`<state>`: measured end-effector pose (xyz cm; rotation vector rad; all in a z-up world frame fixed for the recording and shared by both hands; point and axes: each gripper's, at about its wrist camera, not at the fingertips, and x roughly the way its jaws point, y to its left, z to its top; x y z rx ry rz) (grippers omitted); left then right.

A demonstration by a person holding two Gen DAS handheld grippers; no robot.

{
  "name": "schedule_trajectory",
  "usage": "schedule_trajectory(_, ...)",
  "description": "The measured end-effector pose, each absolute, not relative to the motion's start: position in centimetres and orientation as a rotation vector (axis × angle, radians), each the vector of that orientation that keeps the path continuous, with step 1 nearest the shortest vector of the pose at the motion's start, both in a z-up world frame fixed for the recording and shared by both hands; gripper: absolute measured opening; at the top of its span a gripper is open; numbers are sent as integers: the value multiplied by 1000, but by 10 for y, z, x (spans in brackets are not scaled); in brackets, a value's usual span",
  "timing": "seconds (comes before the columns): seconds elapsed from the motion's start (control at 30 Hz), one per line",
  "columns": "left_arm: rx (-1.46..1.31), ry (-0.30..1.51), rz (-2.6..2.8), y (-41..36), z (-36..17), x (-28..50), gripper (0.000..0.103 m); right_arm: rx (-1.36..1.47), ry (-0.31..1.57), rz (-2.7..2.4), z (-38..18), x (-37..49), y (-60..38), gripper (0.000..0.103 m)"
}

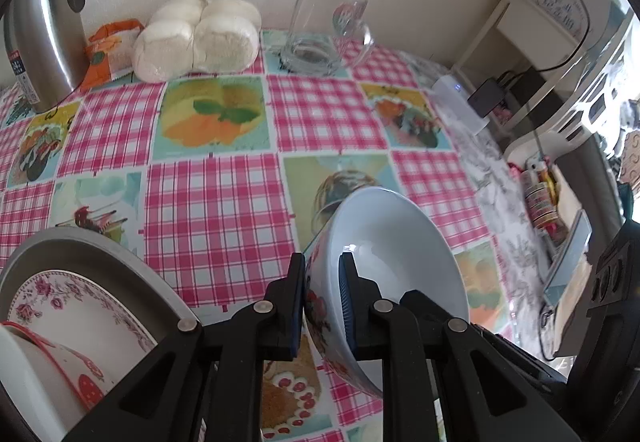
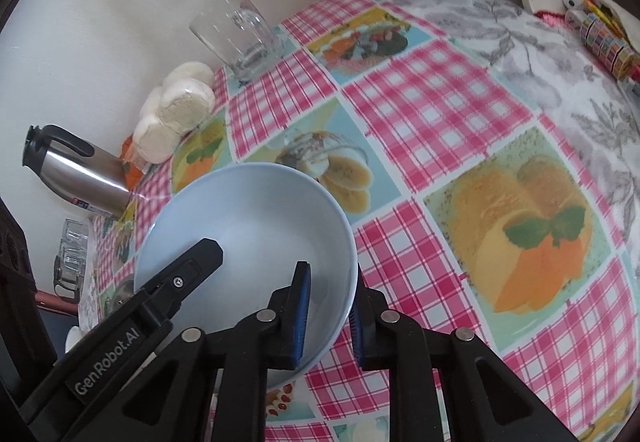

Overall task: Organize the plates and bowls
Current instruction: 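Lift the white round bowl and carry it toward the basin with both tools, then lower the white round bowl onto the square bowl with both tools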

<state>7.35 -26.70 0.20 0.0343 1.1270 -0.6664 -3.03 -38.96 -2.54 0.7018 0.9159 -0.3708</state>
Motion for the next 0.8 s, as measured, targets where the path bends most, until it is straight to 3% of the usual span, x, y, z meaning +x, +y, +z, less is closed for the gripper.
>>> schedule_trajectory(0.8, -83, 899, -668, -205, 107, 50, 17, 548, 684, -291, 96, -48, -339, 19)
